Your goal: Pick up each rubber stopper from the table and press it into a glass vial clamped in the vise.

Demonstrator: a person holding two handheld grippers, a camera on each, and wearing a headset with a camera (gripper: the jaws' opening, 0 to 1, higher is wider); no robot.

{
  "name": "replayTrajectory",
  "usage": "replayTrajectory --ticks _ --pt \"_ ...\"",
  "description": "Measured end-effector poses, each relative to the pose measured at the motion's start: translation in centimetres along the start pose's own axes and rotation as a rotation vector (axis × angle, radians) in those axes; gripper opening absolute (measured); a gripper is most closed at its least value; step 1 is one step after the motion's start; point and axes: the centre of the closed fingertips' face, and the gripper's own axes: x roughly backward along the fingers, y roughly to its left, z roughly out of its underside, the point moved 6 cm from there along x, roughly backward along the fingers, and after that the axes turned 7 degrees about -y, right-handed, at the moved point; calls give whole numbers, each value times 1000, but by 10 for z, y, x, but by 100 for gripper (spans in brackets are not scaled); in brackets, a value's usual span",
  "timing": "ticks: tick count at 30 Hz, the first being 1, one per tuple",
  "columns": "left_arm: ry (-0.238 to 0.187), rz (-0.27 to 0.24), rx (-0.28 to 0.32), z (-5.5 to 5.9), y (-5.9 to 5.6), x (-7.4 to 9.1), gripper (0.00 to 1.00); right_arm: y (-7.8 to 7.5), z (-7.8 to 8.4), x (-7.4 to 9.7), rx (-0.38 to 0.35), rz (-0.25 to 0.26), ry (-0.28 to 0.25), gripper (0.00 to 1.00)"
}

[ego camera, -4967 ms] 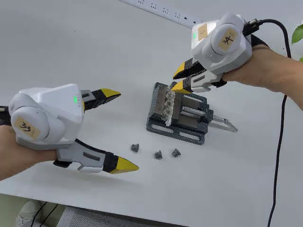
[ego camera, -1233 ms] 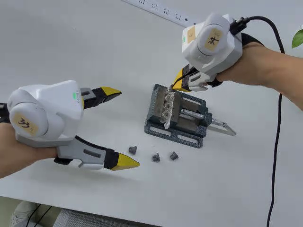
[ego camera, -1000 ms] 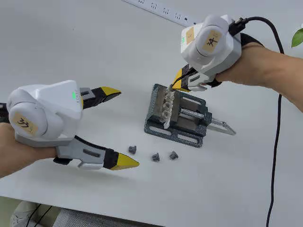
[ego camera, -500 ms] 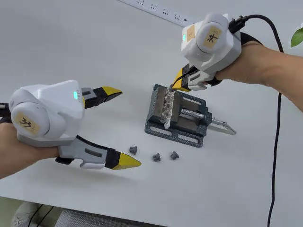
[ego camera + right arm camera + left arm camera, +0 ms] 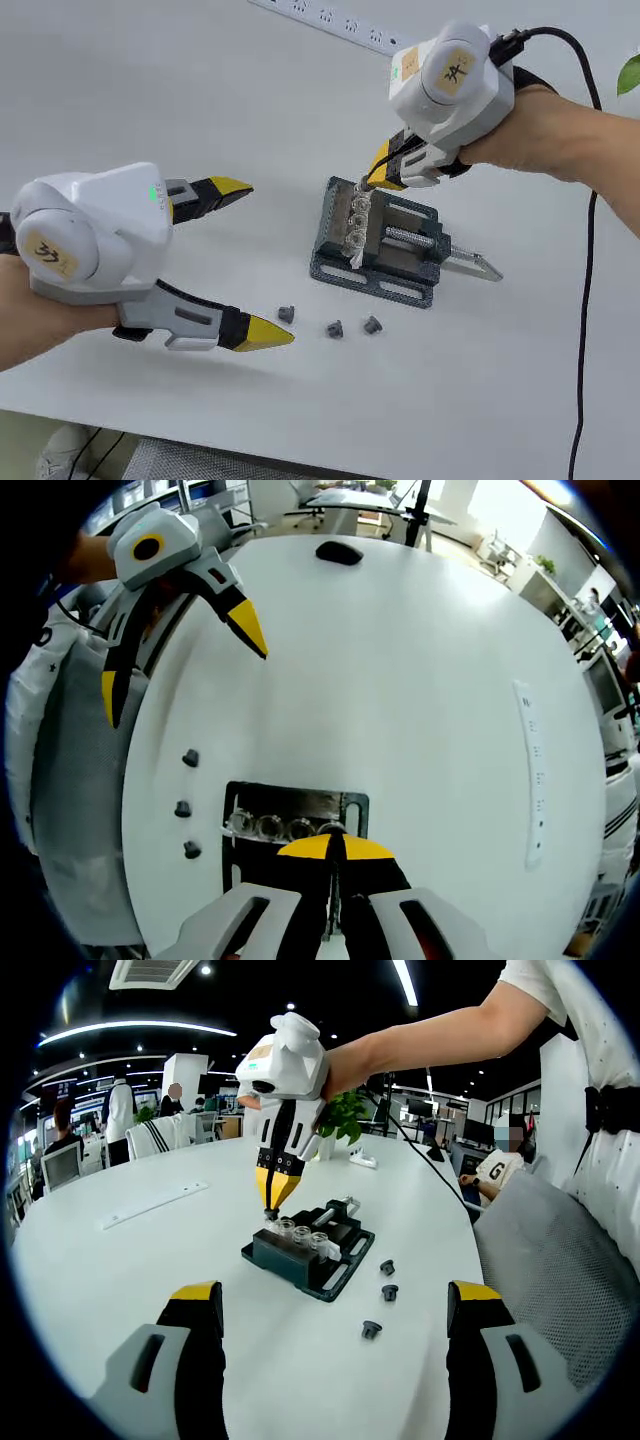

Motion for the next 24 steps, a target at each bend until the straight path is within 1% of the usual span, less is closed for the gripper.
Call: replayTrajectory --ticks 5,7,9,11,13,17,19,21,24 --pt "5 0 -5 -1 -1 1 92 0 1 1 -17 15 -25 0" --pt "5 0 -3 -2 -1 1 92 0 2 3 -33 12 -45 1" --pt "7 1 -6 -2 -2 1 92 1 4 6 -32 22 -45 0" --pt "8 2 -7 -3 -2 0 91 3 4 10 -41 33 -61 3" --pt "11 5 -11 -4 -3 0 91 2 4 12 -44 39 -72 3" --pt "15 10 -16 -6 -4 -1 91 5 3 22 -57 59 -100 8" --pt "18 12 -20 -8 -5 -1 91 6 4 26 -64 71 -117 8" --pt "21 14 -27 -10 -6 -1 91 6 5 31 -81 84 -136 12" --pt "20 14 -30 -13 -6 -1 91 8 5 39 -88 105 -157 13"
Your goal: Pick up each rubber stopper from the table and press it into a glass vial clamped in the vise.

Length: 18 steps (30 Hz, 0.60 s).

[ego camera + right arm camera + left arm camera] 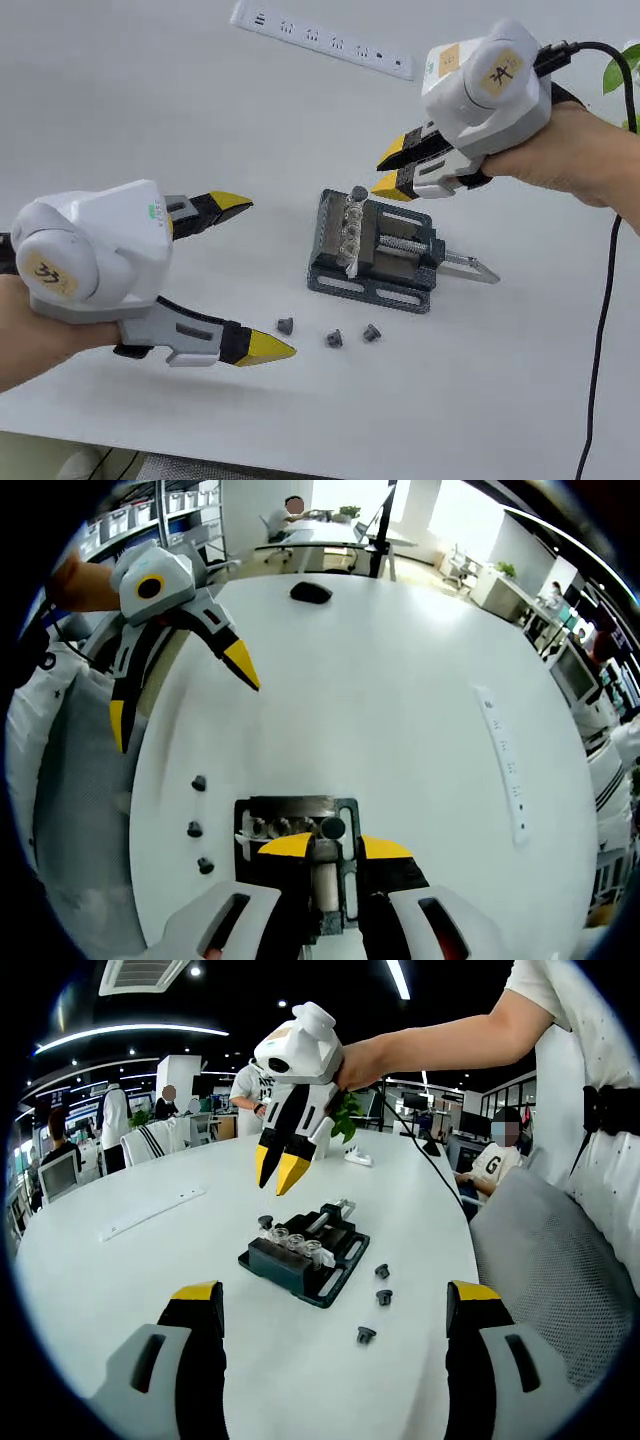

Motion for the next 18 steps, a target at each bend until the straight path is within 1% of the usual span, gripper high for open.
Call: replayTrajectory --ticks 7,11,14,18 --pt "4 -1 -14 -8 -2 1 91 8 5 22 -37 52 -63 20" --pt "8 -1 -21 -13 -5 2 91 13 11 30 -65 83 -95 22" --pt "16 2 -30 -15 -6 1 91 20 15 39 -90 108 -128 24" --pt "18 6 -37 -19 -9 0 91 28 24 46 -116 129 -152 25"
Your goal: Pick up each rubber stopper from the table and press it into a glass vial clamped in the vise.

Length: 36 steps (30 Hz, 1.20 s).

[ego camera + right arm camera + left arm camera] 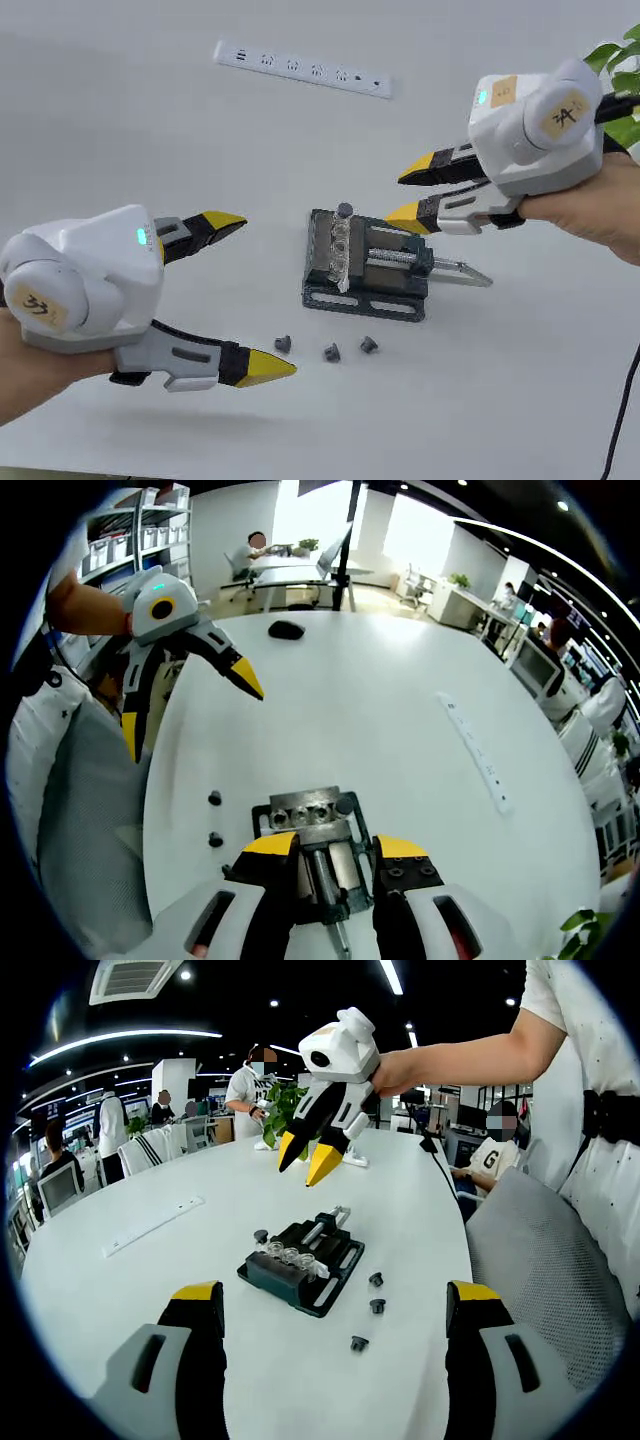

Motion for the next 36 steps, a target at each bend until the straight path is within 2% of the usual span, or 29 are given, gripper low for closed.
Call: replayTrajectory --ticks 9,16,26,36 --pt "12 13 -13 -5 -5 -4 91 24 24 19 -53 29 -33 26" --pt "18 15 -18 -6 -8 -3 91 43 44 23 -95 34 -37 26" --pt "23 16 -21 -6 -11 -3 90 65 60 19 -132 11 -41 26" --pt "24 12 -17 -5 -13 -3 90 80 73 9 -147 -24 -36 24"
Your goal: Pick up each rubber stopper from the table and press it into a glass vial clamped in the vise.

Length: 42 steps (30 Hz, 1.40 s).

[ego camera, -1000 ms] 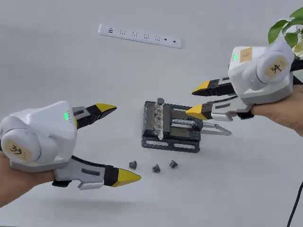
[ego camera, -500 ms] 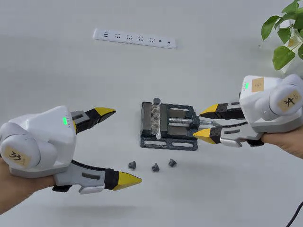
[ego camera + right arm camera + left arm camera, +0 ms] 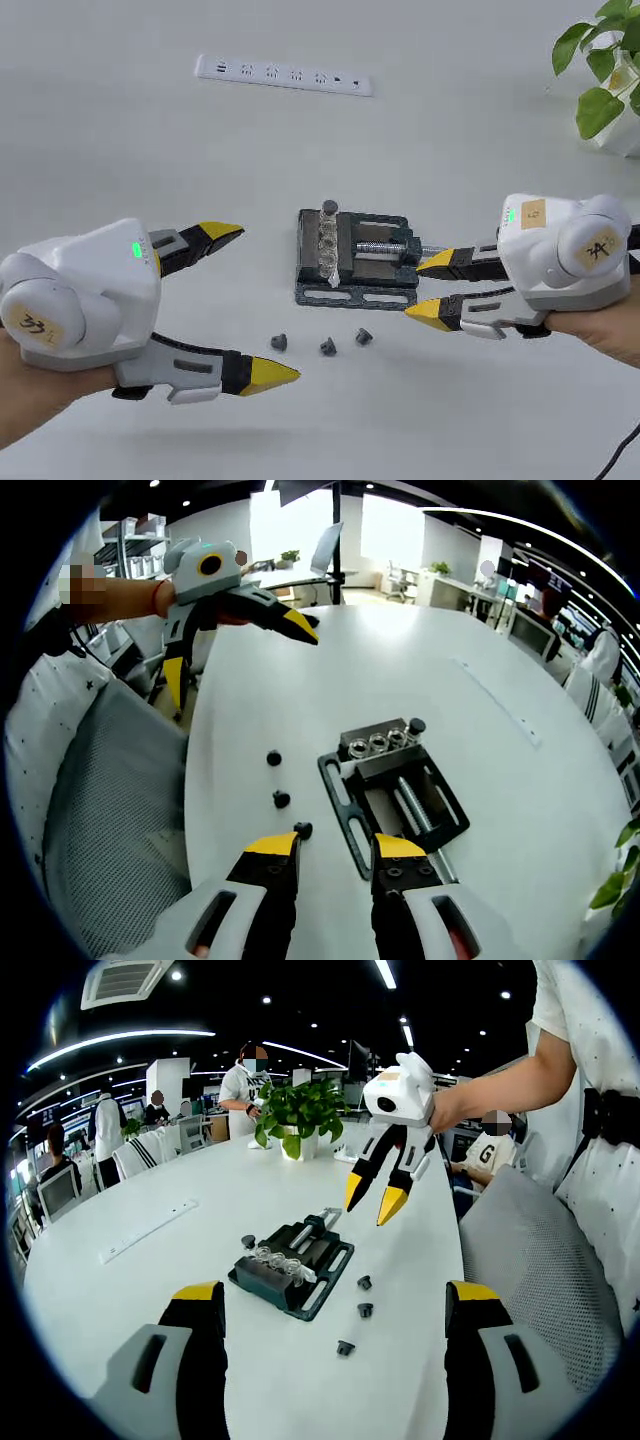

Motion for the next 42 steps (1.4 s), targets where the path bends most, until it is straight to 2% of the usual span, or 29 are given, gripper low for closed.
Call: replayTrajectory --ticks 5,19,35,42 --pt "3 -4 3 1 -1 1 90 9 6 -6 -6 -28 6 22" --pt "4 -9 13 4 -1 3 89 17 29 -32 -8 -72 28 11" --pt "9 -4 25 8 0 0 89 22 33 -58 -4 -86 41 5" --pt "10 -5 30 10 0 0 88 24 33 -62 9 -90 51 3"
